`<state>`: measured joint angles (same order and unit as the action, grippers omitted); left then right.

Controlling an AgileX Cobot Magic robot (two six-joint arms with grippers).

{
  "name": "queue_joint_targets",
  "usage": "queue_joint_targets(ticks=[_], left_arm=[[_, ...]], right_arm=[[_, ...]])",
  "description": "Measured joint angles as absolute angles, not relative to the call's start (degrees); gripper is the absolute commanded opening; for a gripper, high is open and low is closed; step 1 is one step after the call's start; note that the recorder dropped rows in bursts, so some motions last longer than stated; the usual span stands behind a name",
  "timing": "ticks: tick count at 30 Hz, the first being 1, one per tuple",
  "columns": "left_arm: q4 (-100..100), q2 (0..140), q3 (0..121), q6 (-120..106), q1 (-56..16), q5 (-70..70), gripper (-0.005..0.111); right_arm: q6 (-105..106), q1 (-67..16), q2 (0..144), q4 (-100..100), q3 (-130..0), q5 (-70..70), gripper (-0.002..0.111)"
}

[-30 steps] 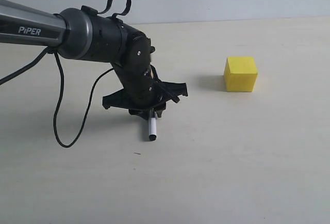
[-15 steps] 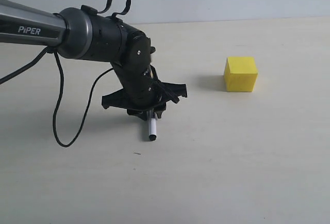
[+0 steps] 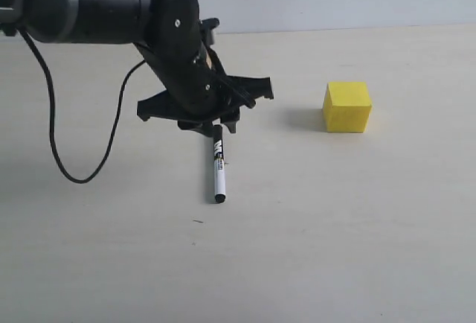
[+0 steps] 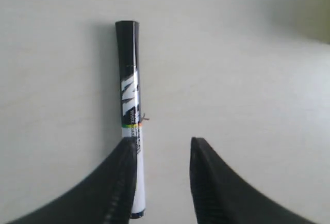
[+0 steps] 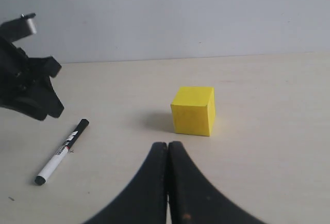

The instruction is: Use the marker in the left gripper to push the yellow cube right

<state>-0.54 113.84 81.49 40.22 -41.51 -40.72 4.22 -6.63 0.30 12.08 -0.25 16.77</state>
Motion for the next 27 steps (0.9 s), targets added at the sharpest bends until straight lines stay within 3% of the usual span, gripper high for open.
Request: queue_joint_targets(ticks=[2,5,13,21,27], left_arm=[[-0.54,111.31,81.49,38.74,-41.51,-41.52,0.029],[0.00,107.07,81.49,35.72,-41.40,-43.52,0.000],[7.99,91.85,78.61,28.19,-43.86,-44.84,0.000],[13.13,73.08,60.77,28.99,-51.59,-25.94,0.000],[13.38,66.74,53.70,29.78,-54.25,-22.37,0.000]], right_arm=[[4.22,-6.63,0.30,12.08,-0.25,16.77,0.000],[4.22,-6.63,0.30,12.08,-0.25,16.77,0.000],[4.22,-6.63,0.30,12.08,-0.25,16.77,0.000],[4.22,-6.63,0.30,12.08,-0.25,16.77,0.000],[4.22,-6.63,0.30,12.08,-0.25,16.77,0.000]])
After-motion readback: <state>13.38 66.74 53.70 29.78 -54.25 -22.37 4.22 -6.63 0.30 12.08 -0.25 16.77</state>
